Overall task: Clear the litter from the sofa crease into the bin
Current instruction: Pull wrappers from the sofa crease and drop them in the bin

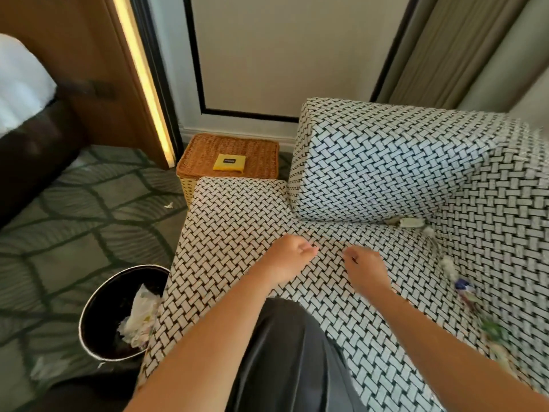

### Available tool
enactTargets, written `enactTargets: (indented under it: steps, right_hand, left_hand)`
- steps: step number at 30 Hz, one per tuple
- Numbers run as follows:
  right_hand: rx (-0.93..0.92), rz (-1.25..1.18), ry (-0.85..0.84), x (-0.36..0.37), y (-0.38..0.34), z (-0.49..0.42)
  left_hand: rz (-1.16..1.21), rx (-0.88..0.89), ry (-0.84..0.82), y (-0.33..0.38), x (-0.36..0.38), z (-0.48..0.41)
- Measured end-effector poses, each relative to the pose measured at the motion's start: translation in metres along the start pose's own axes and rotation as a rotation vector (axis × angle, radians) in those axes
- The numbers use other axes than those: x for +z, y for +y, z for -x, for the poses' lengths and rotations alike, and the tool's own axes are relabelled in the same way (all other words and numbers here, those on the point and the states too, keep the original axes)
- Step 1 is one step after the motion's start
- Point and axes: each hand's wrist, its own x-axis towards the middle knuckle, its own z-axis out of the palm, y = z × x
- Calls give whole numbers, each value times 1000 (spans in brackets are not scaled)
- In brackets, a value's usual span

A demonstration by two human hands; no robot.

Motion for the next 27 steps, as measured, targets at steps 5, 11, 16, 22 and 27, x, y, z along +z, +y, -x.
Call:
enactTargets:
  steps: [5, 11, 16, 22, 27]
  right_hand:
    - [63, 3, 290, -11, 75, 23]
    - [139, 81, 397, -18, 97, -2]
    - [193, 199, 348, -25, 110, -39]
    - [245, 39, 367, -34, 119, -78]
    - [267, -79, 400, -40, 123, -100]
  left_hand:
    - [-23, 9, -94, 27, 50, -27]
    - [-64, -7, 64, 30, 90, -60]
    - [-285, 116, 204, 23, 126, -94]
    - [-548, 212, 298, 21, 161, -137]
    - [-577, 260, 368, 34, 173, -171]
